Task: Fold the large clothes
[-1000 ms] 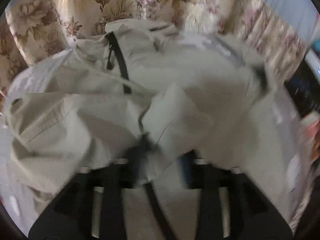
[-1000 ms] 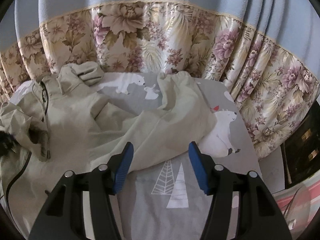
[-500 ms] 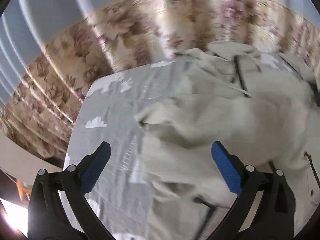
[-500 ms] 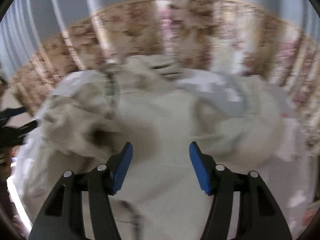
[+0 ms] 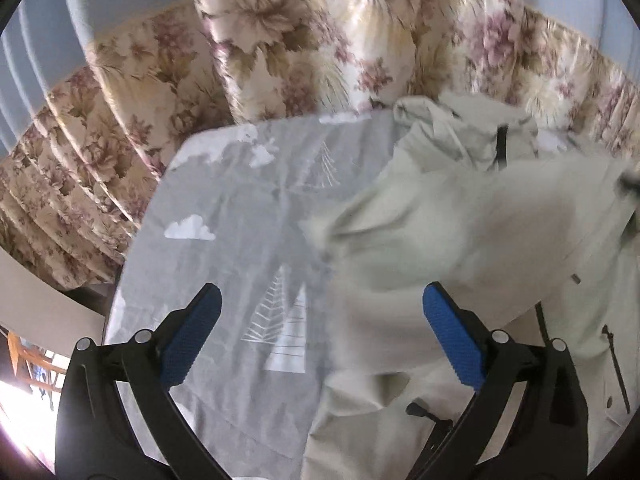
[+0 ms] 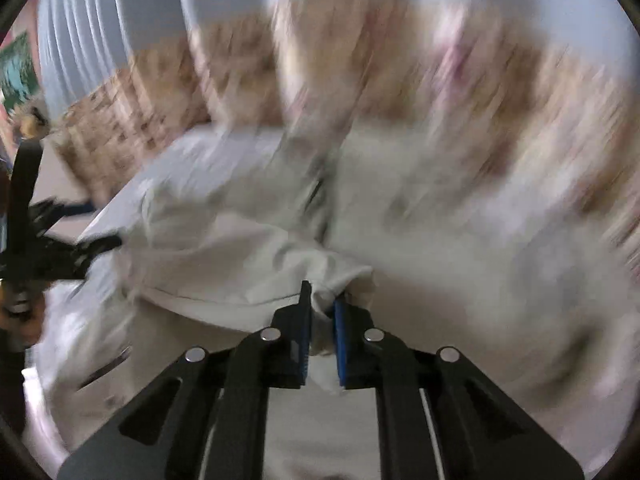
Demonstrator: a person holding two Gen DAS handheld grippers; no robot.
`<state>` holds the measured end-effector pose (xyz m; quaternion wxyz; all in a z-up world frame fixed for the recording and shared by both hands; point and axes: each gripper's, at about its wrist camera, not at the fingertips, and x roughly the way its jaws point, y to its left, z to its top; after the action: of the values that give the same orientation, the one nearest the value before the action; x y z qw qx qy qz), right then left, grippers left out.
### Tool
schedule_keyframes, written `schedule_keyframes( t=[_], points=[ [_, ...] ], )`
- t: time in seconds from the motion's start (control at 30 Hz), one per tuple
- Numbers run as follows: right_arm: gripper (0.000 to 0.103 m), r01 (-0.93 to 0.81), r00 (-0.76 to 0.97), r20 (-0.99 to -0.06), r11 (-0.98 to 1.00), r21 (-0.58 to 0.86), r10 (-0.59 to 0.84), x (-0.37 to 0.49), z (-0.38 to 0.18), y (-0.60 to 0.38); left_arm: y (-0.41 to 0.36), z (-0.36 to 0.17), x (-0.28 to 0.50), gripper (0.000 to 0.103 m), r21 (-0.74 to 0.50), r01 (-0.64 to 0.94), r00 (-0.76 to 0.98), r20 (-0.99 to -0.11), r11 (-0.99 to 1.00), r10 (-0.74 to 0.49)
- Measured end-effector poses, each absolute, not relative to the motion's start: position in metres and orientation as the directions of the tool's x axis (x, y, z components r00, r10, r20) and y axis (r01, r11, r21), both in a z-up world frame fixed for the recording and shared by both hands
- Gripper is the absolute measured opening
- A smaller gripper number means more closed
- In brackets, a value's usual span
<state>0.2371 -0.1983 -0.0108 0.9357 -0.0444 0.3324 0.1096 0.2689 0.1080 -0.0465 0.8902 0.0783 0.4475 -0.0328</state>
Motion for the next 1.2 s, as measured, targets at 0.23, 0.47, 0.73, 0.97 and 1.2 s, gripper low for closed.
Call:
schedule_keyframes(
  t=[0.23, 0.47, 0.73, 0.97, 1.2],
  points=[
    [0.039, -0.254, 0.538, -0.843, 0.952, -0.172, -0.009, 0.198, -0.076, -0.25, 0.106, -0.049, 0.269, 0.1, 0.115, 0.158, 0.577, -0.816, 0.981, 0.002],
    [0.056, -0.066, 0.625, -0.774, 0.995, 0.075, 0.1, 0.184, -0.051, -0.32, 0.059, -0.067, 0.296, 0.099, 0.147, 0.276, 0.556, -0.83, 0.95, -0.033],
    [0.048, -0.12, 0.542, -0.804, 0.969, 0.216, 0.246, 0.235, -0.096, -0.283, 0.062, -0.102, 0.355, 0.008, 0.139, 0.211, 0.537, -0.844, 0.968, 0.005],
    [0.008, -0.08, 0.517, -0.854, 0.997, 0.019, 0.058, 0.278, -0.128, -0.267, 0.112, -0.109, 0.366, 0.039, 0.1, 0.144, 0.466, -0.885, 0.985, 0.022],
    [0.032, -0.16, 0.595, -0.728, 0.937, 0.309, 0.341, 0.255, -0.082, -0.262, 0.093, -0.064, 0.305, 0.093, 0.133, 0.159, 0.589, -0.808, 0.978, 0.014]
  ],
)
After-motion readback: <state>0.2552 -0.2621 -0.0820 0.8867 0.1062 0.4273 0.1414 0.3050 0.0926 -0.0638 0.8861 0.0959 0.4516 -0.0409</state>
